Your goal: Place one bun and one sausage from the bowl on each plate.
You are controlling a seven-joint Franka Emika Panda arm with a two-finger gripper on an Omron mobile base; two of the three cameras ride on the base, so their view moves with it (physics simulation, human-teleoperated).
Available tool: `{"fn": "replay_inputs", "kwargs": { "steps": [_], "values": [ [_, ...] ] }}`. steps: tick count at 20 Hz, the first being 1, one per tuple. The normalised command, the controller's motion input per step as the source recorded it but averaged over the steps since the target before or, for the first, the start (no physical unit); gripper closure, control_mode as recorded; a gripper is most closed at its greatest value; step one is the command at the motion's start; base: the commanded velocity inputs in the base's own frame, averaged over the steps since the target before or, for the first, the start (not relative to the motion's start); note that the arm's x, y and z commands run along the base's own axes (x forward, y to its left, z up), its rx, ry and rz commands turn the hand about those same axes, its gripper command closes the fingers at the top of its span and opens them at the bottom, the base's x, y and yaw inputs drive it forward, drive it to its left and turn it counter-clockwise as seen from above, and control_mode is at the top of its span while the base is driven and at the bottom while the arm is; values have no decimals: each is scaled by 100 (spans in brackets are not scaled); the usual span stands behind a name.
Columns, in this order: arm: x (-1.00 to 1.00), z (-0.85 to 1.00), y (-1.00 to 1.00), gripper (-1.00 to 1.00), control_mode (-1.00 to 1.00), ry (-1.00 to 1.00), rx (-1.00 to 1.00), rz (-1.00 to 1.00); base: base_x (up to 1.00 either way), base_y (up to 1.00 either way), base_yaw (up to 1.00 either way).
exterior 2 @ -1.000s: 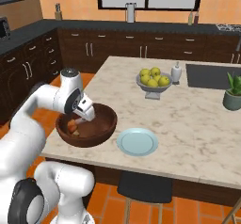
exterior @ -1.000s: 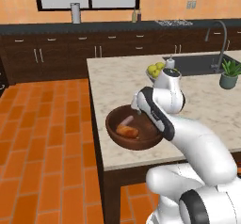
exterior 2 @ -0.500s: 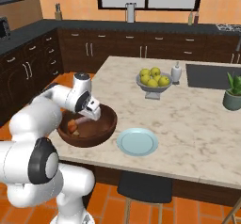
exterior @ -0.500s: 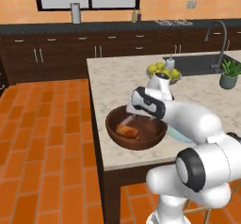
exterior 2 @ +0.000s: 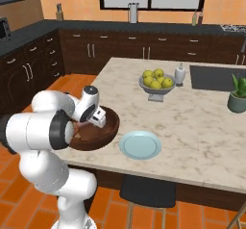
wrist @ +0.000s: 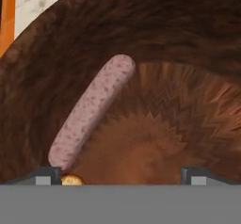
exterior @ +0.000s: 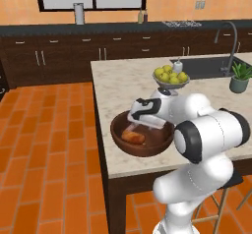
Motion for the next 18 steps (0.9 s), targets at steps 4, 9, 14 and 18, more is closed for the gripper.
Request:
{"fn": "replay_inputs", "kwargs": {
  "steps": [4,9,14,18],
  "values": [
    [43,-12,16,-100,-100,0,0,-11,0,0,0],
    [44,-36,13,-100,-100,0,0,-11,0,0,0],
    [51,-48,3,-100,-100,0,0,-9,0,0,0],
    [53,-26,3,-100,-100,0,0,-8,0,0,0]
  ]
}}
